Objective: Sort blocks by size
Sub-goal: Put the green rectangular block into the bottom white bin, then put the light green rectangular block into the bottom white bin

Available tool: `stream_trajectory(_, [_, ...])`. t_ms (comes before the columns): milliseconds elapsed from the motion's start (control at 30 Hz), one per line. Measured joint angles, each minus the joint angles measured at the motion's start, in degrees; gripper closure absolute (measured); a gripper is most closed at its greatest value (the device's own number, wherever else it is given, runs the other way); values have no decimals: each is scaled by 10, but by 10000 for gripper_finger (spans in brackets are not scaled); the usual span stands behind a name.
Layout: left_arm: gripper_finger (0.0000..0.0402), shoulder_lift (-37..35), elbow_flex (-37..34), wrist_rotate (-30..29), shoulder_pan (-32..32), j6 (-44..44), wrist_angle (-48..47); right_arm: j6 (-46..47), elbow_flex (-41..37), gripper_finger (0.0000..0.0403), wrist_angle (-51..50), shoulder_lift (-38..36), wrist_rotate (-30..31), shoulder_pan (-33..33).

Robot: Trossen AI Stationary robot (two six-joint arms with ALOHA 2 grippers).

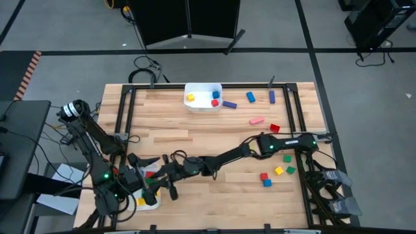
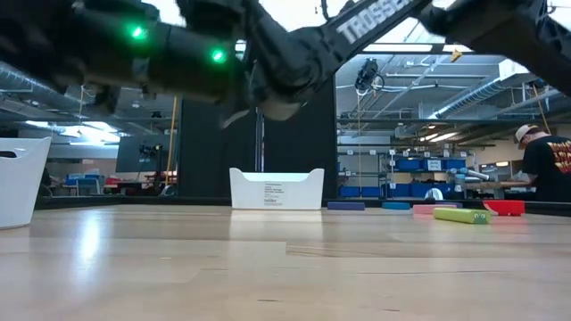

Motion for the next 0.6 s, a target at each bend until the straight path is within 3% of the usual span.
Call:
stream_trajectory(333, [40,0,0,-1,0,0,-3,5,124,281,-64,78,-7,-10])
stream_trajectory(600, [40,0,0,-1,0,0,-2,5,127,218,-62,79,-24,-13])
